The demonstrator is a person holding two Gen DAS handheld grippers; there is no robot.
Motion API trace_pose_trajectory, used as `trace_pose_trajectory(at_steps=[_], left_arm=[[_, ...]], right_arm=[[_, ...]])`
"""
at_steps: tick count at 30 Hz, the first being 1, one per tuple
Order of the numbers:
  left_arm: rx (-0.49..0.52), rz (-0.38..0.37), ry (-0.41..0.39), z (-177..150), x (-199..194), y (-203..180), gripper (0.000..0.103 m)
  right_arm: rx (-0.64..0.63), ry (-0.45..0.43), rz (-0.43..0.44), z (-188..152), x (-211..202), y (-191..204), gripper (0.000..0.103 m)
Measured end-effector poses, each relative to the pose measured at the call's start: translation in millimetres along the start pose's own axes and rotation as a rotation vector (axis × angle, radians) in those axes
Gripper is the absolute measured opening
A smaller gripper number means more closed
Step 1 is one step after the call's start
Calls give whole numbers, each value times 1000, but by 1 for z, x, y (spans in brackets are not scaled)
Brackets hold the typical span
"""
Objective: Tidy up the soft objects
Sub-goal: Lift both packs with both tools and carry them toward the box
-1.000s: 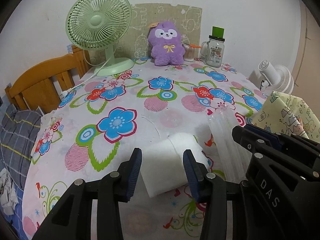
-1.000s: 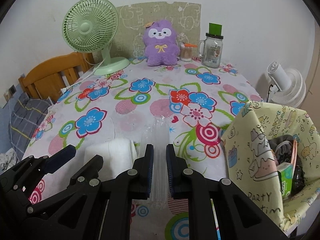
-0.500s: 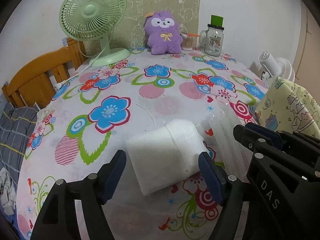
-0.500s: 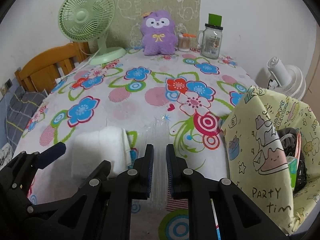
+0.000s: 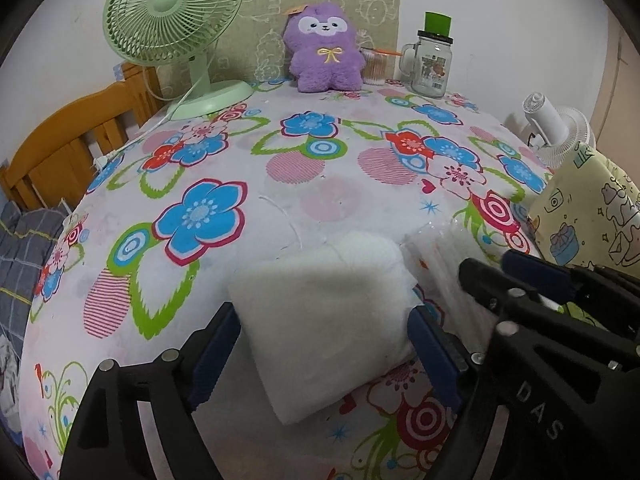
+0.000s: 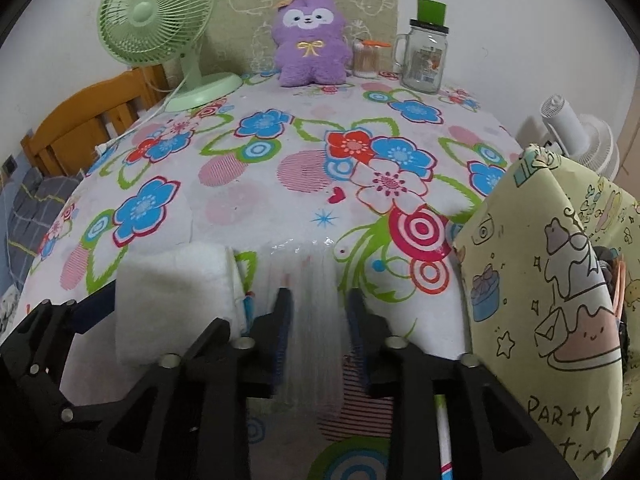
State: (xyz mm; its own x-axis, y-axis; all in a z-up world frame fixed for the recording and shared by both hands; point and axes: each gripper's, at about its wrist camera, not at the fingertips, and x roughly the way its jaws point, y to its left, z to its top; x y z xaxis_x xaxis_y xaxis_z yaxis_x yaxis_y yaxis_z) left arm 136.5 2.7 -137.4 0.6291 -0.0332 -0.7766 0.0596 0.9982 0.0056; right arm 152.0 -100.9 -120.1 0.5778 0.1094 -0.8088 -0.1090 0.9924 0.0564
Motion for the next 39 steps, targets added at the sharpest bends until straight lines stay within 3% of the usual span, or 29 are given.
trace_pose_trajectory(at_steps=[2, 3, 10, 16, 18, 25, 30, 39], left_arm=[[6, -1, -4, 1, 1, -2, 91], [9, -5, -6, 2, 1, -3, 92], [27, -31, 15, 3, 8, -9, 91], [33, -68, 20, 1, 7, -8, 70], [47, -80, 18, 1, 5, -10, 60], [64, -94, 17, -1, 1, -14, 54], [58, -93, 19, -1, -2, -13, 48], [51, -83, -4, -3, -16, -14, 46]], right_arm=[[15, 2, 5, 0, 0, -3, 61], [20, -5, 3, 0, -1, -4, 63], [7, 6, 11, 1, 8, 0, 66], [16, 8, 27, 2, 14, 4, 66], [15, 18, 21, 2, 16, 5, 52], [22, 30, 48, 0, 15, 5, 25], [13, 13, 23, -3, 7, 5, 16], [11, -13, 40, -4, -8, 4, 16]])
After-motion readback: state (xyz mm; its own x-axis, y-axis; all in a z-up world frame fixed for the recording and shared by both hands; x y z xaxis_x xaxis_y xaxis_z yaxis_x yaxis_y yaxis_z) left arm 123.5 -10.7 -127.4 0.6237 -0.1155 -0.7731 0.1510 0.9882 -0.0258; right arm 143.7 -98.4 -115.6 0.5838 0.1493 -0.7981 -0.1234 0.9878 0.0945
